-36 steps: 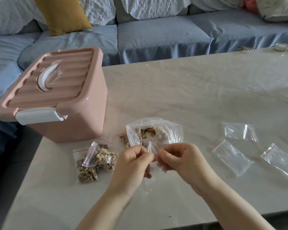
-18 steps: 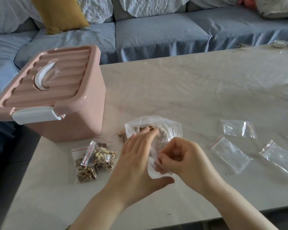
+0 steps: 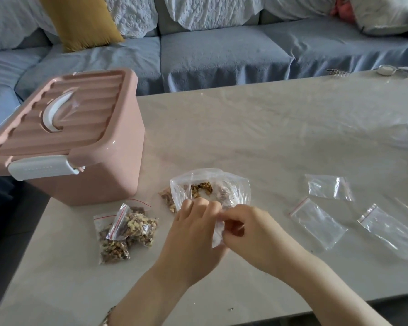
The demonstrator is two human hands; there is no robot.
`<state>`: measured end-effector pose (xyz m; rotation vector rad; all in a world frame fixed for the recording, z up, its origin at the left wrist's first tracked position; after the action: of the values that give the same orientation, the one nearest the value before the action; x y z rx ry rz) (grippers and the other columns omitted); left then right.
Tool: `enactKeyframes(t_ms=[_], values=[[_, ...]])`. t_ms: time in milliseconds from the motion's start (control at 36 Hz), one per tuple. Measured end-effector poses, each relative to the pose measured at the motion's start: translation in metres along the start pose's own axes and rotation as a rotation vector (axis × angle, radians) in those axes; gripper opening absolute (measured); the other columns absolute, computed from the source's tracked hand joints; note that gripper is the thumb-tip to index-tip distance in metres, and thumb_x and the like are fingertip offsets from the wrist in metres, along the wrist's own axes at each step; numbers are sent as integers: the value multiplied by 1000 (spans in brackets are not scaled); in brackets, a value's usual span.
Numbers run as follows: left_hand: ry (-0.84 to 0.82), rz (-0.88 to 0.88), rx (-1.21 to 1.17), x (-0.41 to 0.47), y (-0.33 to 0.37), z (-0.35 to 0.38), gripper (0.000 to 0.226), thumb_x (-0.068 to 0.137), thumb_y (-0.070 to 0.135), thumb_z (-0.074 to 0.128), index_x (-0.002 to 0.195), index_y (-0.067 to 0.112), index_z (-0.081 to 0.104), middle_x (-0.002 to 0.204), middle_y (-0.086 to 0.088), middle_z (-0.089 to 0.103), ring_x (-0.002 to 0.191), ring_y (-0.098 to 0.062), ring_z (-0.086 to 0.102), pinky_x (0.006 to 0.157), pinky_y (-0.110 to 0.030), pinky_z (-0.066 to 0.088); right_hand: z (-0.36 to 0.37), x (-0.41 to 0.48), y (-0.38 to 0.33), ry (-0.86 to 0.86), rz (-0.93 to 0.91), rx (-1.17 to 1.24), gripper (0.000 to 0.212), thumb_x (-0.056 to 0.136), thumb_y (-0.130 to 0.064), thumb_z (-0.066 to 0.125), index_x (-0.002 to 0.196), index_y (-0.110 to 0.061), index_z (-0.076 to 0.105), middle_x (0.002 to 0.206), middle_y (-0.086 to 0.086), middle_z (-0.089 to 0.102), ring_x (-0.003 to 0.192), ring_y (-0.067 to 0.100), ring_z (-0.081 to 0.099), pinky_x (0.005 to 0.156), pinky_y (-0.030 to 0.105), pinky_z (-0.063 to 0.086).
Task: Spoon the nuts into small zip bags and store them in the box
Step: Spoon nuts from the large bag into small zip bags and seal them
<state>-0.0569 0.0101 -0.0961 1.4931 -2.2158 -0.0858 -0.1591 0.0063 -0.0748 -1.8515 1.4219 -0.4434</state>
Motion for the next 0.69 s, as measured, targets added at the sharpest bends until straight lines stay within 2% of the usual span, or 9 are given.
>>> enactKeyframes(t_ms=[111,194,250,306,361,417,500,583,694], values=[[17,-1,29,4,-1,0,25,68,36,41,87,21,47,84,6,51,77,-11,26,69,-22,34,0,-1,1,-72,45,196,29,80,-3,42,70,-20,63,59,-2,55,51,11,39,55,27,37],[62,27,17,6,3,-2,28,68,37,40,91,20,43,85,4,56,80,-14,34,68,-24,39,-4,0,6,-66,113,292,37,80,-4,42,96,-26,67,72,-8,72,60,23,52,59,29,43],[93,24,21,5,4,-4,30,68,35,39,93,18,42,86,2,57,81,-15,35,68,-25,41,-4,-1,5,-95,127,292,42,81,-6,42,112,-28,61,79,-8,74,62,18,51,60,27,42],[104,15,26,3,2,-4,34,68,33,38,97,17,43,88,2,59,83,-16,37,70,-27,43,-2,-2,2,-142,101,260,46,81,-9,43,120,-29,58,89,7,73,55,10,44,56,24,38],[85,0,9,1,0,-3,42,67,35,40,105,17,45,94,2,60,88,-16,40,74,-28,43,-2,-4,-1,-194,106,269,49,81,-9,46,124,-30,53,93,5,73,47,1,43,52,14,36],[66,-24,6,-1,-2,-4,51,67,41,43,112,17,46,100,3,63,93,-15,46,79,-27,40,-1,-5,-2,-250,107,292,52,81,-8,49,128,-32,48,89,-13,73,65,-7,58,63,9,43],[61,-52,-14,-3,-7,-10,54,67,43,46,115,19,48,101,6,66,96,-10,49,85,-21,34,3,-3,-5,-302,92,318,59,81,-7,49,134,-32,42,90,-23,71,97,12,64,88,28,49],[84,-38,-58,-4,-7,-14,51,66,36,47,114,19,48,97,5,66,95,-7,49,87,-20,30,8,-2,-10,-340,51,345,64,76,-11,50,135,-33,41,97,-17,72,101,16,64,96,40,48],[133,-21,-61,-4,-9,-17,35,67,29,51,100,18,46,86,5,63,88,-7,48,87,-19,30,10,-1,-16,-371,-22,320,59,79,-6,50,120,-49,48,98,-14,72,84,3,63,80,24,51]])
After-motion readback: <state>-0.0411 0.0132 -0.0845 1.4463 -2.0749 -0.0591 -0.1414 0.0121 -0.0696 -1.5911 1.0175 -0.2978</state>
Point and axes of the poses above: each hand's wrist, its own x-axis towards the middle knuckle, its own z-axis out of the palm, y = z × x, the point moved 6 cm from there along x, towards the middle knuckle
